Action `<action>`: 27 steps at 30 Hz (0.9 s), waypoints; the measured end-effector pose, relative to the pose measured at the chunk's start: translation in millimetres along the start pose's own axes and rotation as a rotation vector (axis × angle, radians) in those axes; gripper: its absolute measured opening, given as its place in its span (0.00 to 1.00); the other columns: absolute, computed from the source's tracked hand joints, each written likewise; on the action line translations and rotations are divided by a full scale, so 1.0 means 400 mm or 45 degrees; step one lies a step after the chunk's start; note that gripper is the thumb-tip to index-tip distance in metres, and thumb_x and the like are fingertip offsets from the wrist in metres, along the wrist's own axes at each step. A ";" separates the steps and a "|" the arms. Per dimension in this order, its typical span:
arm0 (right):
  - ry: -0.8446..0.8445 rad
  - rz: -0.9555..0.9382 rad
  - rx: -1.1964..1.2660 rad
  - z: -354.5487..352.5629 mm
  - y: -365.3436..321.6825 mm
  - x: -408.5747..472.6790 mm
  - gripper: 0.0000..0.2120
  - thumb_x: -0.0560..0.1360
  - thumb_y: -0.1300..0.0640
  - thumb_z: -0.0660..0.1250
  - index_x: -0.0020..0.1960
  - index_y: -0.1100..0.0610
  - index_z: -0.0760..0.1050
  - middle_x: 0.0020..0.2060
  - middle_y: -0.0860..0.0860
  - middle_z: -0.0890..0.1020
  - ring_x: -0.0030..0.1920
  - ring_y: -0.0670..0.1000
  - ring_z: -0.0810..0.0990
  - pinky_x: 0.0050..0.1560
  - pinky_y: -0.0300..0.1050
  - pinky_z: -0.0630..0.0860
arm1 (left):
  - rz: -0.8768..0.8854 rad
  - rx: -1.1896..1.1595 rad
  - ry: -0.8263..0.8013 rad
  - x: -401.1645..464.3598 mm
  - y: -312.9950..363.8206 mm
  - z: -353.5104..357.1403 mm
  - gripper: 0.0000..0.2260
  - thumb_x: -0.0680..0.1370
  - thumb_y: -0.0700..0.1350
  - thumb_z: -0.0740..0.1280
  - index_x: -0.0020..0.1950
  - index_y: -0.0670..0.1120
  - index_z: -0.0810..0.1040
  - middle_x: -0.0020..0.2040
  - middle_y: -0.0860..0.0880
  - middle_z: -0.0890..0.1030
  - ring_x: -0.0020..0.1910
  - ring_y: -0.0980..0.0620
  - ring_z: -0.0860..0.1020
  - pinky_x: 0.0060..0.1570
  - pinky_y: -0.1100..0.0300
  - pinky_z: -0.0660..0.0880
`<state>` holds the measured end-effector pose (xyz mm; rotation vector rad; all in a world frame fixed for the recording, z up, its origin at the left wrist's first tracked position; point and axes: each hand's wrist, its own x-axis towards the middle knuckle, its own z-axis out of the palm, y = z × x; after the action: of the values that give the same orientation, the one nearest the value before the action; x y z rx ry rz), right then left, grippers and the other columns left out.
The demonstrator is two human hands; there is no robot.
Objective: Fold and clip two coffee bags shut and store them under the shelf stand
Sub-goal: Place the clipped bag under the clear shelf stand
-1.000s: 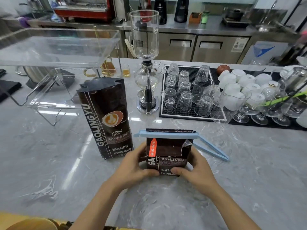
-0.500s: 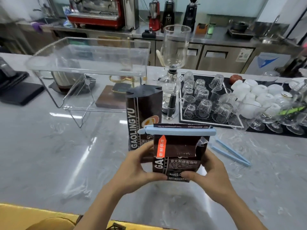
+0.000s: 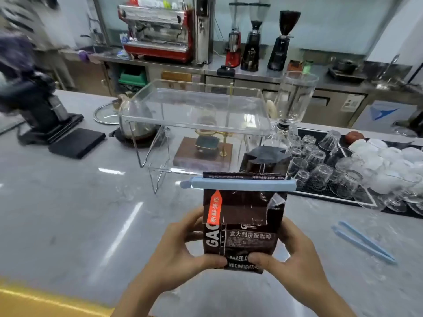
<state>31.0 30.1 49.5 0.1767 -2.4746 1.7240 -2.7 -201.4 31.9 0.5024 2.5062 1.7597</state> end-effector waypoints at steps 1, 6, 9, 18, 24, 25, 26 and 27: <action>-0.008 0.000 0.002 0.021 -0.010 0.008 0.32 0.58 0.42 0.80 0.60 0.41 0.75 0.53 0.41 0.84 0.55 0.43 0.82 0.53 0.35 0.76 | -0.010 -0.007 0.011 -0.004 -0.008 -0.020 0.34 0.60 0.39 0.83 0.60 0.60 0.76 0.52 0.59 0.85 0.53 0.58 0.83 0.53 0.67 0.76; -0.060 0.057 0.081 0.120 -0.024 0.055 0.31 0.59 0.42 0.78 0.60 0.42 0.75 0.52 0.41 0.85 0.52 0.42 0.84 0.49 0.33 0.78 | -0.040 -0.114 0.085 -0.013 -0.048 -0.104 0.34 0.64 0.42 0.80 0.66 0.58 0.73 0.55 0.53 0.86 0.55 0.51 0.83 0.57 0.57 0.78; -0.077 0.104 0.099 0.173 -0.024 0.086 0.35 0.59 0.32 0.74 0.63 0.42 0.74 0.53 0.38 0.84 0.54 0.40 0.83 0.53 0.38 0.78 | -0.059 -0.165 0.140 -0.004 -0.063 -0.135 0.29 0.67 0.46 0.77 0.67 0.58 0.74 0.55 0.52 0.86 0.54 0.50 0.84 0.56 0.58 0.78; -0.090 0.178 0.170 0.261 -0.023 0.208 0.27 0.73 0.39 0.63 0.71 0.40 0.65 0.59 0.39 0.82 0.56 0.39 0.82 0.57 0.43 0.79 | -0.272 -0.361 0.333 0.072 -0.086 -0.184 0.19 0.68 0.57 0.69 0.59 0.61 0.78 0.53 0.51 0.86 0.51 0.50 0.85 0.54 0.46 0.80; -0.116 0.110 0.103 0.281 -0.046 0.271 0.28 0.70 0.32 0.64 0.68 0.33 0.65 0.69 0.39 0.72 0.69 0.47 0.73 0.66 0.55 0.73 | -0.318 -0.424 0.562 0.135 -0.068 -0.198 0.05 0.77 0.48 0.70 0.51 0.57 0.81 0.48 0.50 0.87 0.44 0.49 0.86 0.47 0.47 0.82; -0.124 0.096 0.090 0.283 -0.050 0.281 0.30 0.69 0.31 0.64 0.69 0.33 0.64 0.70 0.39 0.70 0.70 0.47 0.71 0.66 0.54 0.74 | -0.330 -0.413 0.601 0.146 -0.064 -0.198 0.06 0.77 0.46 0.69 0.50 0.57 0.81 0.48 0.50 0.87 0.44 0.49 0.86 0.46 0.48 0.82; -0.128 0.089 0.101 0.285 -0.054 0.293 0.31 0.68 0.31 0.65 0.69 0.34 0.64 0.71 0.39 0.69 0.70 0.46 0.71 0.64 0.52 0.76 | -0.337 -0.409 0.636 0.157 -0.061 -0.197 0.06 0.77 0.46 0.69 0.50 0.57 0.81 0.48 0.49 0.87 0.44 0.49 0.86 0.45 0.49 0.82; -0.132 0.089 0.119 0.286 -0.061 0.302 0.31 0.67 0.33 0.67 0.69 0.34 0.65 0.70 0.39 0.70 0.68 0.45 0.72 0.62 0.48 0.78 | -0.344 -0.400 0.666 0.166 -0.058 -0.195 0.05 0.77 0.48 0.70 0.51 0.56 0.80 0.48 0.49 0.87 0.44 0.49 0.86 0.46 0.48 0.82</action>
<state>-87.8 -89.0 52.4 0.1952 -2.5017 1.9073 -87.8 -260.6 48.7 -0.3414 2.3393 2.3307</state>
